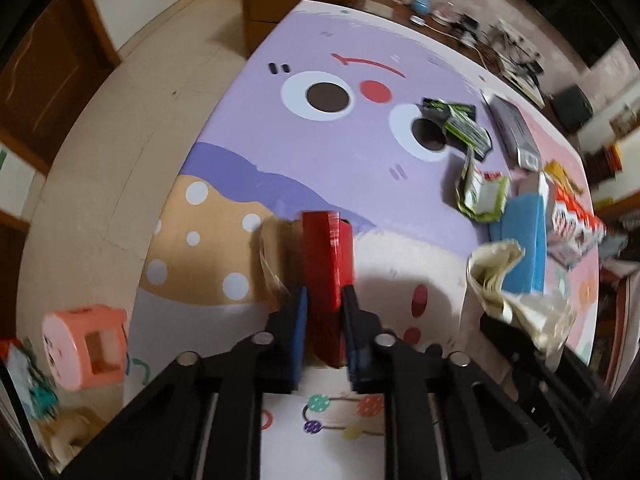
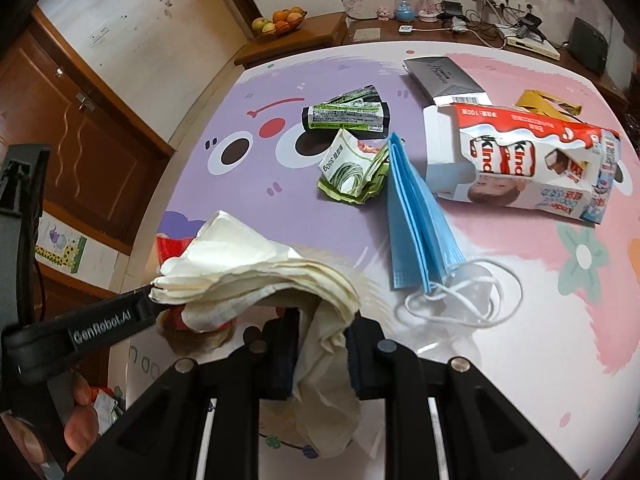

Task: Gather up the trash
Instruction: 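Carry the red box and white tissues down toward the black bin with both grippers, then open both grippers over the bin, dropping the red box and tissues, then raise both tools back over the table, then grasp the clear plastic bottle with the left gripper, then grasp the white Kinder box with the right gripper while the left gripper holds the bottle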

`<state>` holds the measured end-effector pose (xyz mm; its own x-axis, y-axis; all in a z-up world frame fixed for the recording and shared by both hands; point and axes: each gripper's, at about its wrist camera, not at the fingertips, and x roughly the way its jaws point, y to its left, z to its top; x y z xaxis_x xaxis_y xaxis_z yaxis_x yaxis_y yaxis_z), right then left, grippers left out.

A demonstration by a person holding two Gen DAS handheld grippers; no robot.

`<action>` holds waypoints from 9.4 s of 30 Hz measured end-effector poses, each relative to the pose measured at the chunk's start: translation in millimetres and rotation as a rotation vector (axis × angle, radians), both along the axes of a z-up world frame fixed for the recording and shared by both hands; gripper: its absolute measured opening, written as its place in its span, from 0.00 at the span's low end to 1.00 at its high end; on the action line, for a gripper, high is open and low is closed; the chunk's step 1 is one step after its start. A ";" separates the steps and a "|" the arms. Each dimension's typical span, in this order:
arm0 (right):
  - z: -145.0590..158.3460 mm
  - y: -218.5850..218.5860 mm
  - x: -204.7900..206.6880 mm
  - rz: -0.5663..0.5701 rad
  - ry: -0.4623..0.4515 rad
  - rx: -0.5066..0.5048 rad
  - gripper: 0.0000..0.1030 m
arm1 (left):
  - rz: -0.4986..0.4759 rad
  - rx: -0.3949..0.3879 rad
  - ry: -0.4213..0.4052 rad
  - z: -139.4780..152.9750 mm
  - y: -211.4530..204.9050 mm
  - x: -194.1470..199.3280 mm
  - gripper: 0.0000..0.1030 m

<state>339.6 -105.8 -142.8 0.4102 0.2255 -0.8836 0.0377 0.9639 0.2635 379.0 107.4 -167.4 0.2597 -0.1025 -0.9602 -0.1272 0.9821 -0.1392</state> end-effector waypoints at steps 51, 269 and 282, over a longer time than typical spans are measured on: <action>-43.2 -92.4 -368.8 -0.012 0.148 0.134 0.19 | -0.254 0.192 -0.008 10.8 -147.2 -385.9 0.13; 1.5 -138.5 31.9 0.677 -0.046 -0.160 0.49 | 0.145 0.213 0.156 15.1 -123.8 -80.4 0.26; 28.7 -135.9 -56.9 0.407 0.039 0.078 0.47 | 0.026 0.199 0.110 32.2 -129.6 -130.0 0.26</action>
<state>282.6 -241.7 -114.1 0.2406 0.4289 -0.8707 -0.3309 0.8796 0.3419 249.0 -22.2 -135.2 0.1519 0.0976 -0.9836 -0.1565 0.9849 0.0735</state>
